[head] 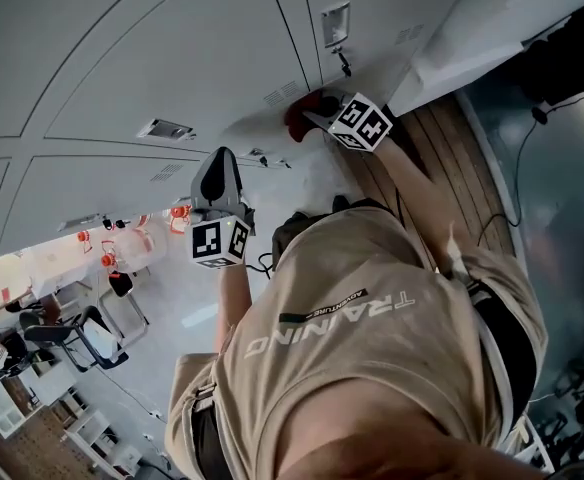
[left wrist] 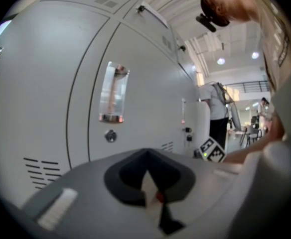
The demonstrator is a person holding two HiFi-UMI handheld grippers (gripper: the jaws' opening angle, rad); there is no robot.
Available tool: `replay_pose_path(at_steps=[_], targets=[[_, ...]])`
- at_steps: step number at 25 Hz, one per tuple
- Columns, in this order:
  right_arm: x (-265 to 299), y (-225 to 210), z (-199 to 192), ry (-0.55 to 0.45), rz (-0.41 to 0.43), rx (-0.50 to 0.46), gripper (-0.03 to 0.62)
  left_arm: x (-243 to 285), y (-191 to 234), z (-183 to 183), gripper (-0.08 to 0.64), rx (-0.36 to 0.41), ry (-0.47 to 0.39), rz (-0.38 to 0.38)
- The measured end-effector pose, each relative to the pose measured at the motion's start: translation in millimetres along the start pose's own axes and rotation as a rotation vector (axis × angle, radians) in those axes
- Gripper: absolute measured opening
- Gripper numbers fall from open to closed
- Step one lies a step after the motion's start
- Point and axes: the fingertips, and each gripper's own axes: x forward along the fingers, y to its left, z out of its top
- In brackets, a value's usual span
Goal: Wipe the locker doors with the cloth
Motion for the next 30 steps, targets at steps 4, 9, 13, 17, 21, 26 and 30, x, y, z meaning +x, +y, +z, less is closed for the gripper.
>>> replay_pose_path(at_steps=[4,9,13,17,21,26,30], targets=[[5.8,5.1,-8.7,-0.001,-0.031,-0.008,0.028,-1.4,1.0,-2.9,0.005,0.007,0.008,-0.006],[-11.2,28.2,13.8,-0.104,-0.081,-0.014,0.029,-13.3,2.7,-1.8,0.005,0.016,0.006,-0.014],[-35.4,45.0,52.6,-0.212,-0.180,-0.064,0.028,-20.9,11.4,3.2,0.005,0.011,-0.015,-0.017],[-55.7,65.9,91.3,-0.309,-0.253,-0.057,0.028,-32.2,13.3,12.1,0.005,0.006,-0.026,-0.044],[-71.8,91.7,129.0,-0.367,-0.281,-0.087,0.028,-45.7,23.1,32.3,0.005,0.024,-0.077,-0.031],[-87.0,123.1,175.6,-0.437,-0.306,-0.158,0.028,-64.5,39.4,46.1,0.005,-0.001,-0.138,0.025],[-87.8,147.2,193.8,-0.466,-0.290,-0.203,0.028,-82.4,48.1,54.8,0.005,-0.006,-0.178,0.052]])
